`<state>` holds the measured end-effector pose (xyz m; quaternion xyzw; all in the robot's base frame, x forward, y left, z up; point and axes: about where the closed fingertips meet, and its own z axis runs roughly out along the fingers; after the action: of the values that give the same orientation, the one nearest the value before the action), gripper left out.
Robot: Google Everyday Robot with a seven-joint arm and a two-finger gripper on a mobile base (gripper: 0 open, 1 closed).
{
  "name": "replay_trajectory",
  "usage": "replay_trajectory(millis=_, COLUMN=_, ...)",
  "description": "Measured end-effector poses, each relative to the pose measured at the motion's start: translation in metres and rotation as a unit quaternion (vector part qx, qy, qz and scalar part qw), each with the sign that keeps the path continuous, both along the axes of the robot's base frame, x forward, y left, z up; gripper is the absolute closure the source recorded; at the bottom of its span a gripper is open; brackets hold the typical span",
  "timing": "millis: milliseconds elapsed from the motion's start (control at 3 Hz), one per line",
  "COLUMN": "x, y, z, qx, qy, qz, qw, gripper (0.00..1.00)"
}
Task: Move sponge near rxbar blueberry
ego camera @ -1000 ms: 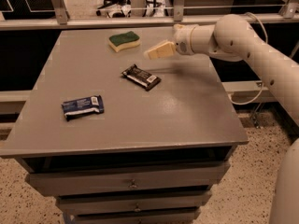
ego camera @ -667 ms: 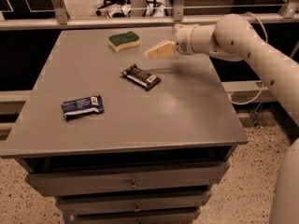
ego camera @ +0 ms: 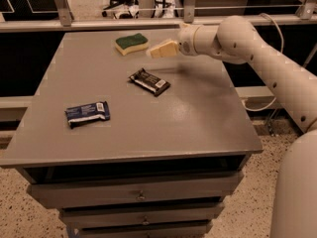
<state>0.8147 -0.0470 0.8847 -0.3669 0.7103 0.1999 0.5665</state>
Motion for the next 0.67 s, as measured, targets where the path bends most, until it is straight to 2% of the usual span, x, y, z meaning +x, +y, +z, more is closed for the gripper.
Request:
replay_trajectory(millis=333, x=0.019, y=0.007, z=-0.004, qx=0.018, qy=0.023, qz=0.012, qw=0.9995, gripper=0.0)
replay_trajectory(millis=667, x=0.032, y=0.013, z=-0.006, qx=0.014, qy=0.044, qz=0.019, qw=0.9988, gripper=0.0)
